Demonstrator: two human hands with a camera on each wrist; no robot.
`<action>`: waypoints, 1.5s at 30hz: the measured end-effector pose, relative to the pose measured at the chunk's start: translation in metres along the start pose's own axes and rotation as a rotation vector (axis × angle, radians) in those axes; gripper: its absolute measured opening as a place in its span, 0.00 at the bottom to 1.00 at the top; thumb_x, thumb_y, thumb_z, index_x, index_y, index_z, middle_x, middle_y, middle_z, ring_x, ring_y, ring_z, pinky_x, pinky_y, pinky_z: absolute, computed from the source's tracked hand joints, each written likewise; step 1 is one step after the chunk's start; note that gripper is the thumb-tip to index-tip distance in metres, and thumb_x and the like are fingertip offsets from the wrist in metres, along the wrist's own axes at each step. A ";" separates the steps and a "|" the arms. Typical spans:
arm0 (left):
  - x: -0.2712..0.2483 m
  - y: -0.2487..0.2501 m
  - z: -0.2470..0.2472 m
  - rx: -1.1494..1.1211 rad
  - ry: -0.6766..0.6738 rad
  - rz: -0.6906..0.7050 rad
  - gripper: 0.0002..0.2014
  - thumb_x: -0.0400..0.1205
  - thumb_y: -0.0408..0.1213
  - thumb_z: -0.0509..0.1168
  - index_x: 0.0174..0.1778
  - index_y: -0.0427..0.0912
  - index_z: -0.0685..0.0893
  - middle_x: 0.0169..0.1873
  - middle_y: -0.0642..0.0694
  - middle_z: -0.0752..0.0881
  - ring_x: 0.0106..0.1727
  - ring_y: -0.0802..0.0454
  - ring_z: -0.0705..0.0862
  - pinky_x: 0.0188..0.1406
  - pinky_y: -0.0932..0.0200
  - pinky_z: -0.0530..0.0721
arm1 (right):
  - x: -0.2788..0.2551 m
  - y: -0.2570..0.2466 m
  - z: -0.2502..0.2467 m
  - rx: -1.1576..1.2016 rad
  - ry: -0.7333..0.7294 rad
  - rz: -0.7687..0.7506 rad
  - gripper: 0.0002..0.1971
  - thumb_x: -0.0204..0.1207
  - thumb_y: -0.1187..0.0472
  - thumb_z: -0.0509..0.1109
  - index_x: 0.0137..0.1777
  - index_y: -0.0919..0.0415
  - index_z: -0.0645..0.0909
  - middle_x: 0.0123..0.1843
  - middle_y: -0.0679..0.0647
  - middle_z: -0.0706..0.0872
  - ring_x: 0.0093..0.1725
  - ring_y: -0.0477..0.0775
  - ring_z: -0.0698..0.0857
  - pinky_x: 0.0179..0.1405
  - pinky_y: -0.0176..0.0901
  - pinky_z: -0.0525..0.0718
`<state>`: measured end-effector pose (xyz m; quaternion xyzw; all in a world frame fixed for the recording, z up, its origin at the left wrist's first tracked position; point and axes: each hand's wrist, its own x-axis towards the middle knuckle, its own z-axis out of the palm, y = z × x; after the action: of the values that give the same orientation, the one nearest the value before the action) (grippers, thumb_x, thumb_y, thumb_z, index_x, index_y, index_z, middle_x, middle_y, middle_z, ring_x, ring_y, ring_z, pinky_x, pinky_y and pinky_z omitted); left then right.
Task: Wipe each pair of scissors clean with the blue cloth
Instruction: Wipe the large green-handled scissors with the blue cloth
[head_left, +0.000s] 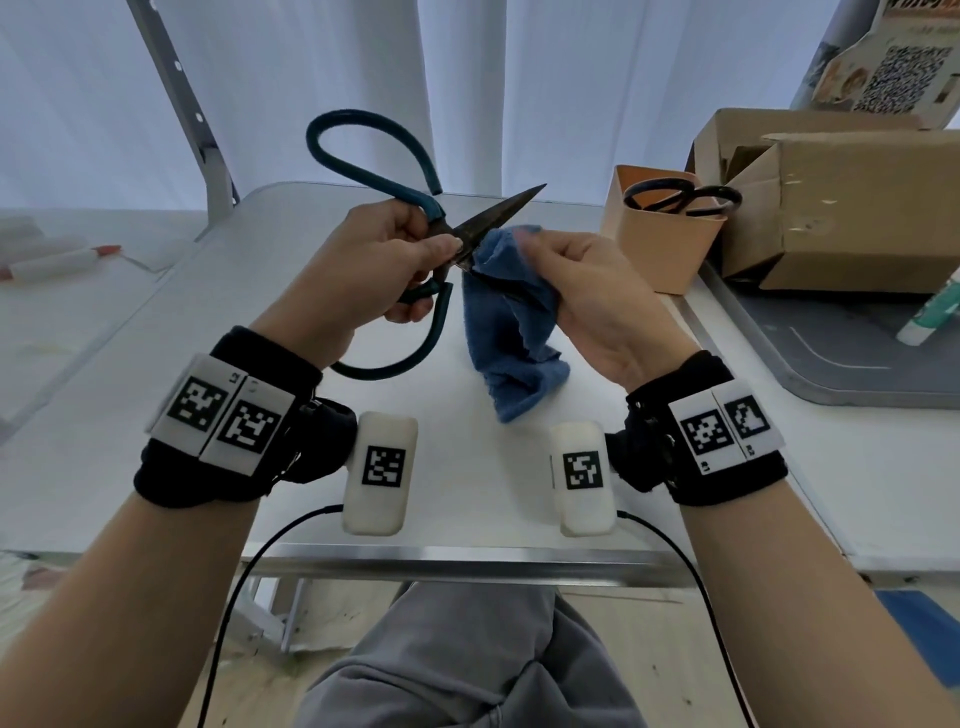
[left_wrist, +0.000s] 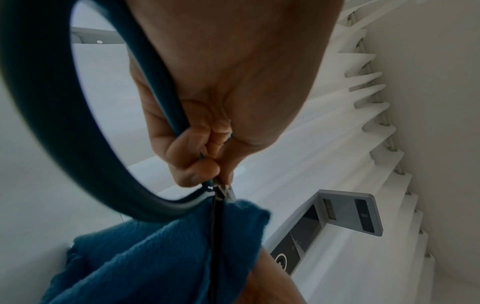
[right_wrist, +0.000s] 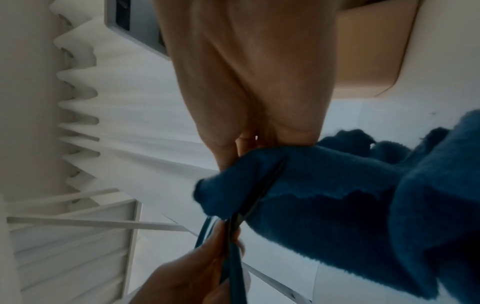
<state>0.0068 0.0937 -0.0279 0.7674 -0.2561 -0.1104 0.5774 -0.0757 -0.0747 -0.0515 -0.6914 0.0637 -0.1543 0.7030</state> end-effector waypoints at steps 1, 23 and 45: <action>0.000 0.000 0.001 0.000 0.000 -0.002 0.09 0.85 0.35 0.68 0.39 0.42 0.78 0.31 0.46 0.79 0.23 0.56 0.75 0.26 0.58 0.77 | 0.000 0.001 0.002 -0.022 -0.015 -0.008 0.19 0.77 0.56 0.74 0.54 0.75 0.85 0.48 0.69 0.88 0.50 0.58 0.86 0.61 0.55 0.84; 0.001 -0.002 0.014 0.064 0.002 0.041 0.09 0.86 0.35 0.66 0.53 0.31 0.78 0.40 0.41 0.79 0.28 0.51 0.76 0.24 0.60 0.79 | -0.004 0.008 0.011 -0.137 -0.030 0.015 0.15 0.81 0.61 0.73 0.57 0.75 0.84 0.52 0.75 0.88 0.48 0.57 0.87 0.62 0.61 0.85; 0.003 0.002 0.011 -0.058 0.063 -0.036 0.04 0.87 0.33 0.65 0.48 0.38 0.78 0.33 0.46 0.79 0.18 0.54 0.75 0.17 0.62 0.73 | -0.007 -0.002 0.001 -0.616 -0.028 -0.017 0.18 0.81 0.48 0.71 0.52 0.66 0.87 0.52 0.69 0.88 0.48 0.61 0.88 0.58 0.57 0.86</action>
<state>0.0038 0.0829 -0.0290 0.7579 -0.2207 -0.1040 0.6051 -0.0823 -0.0714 -0.0509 -0.8744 0.0922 -0.1240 0.4600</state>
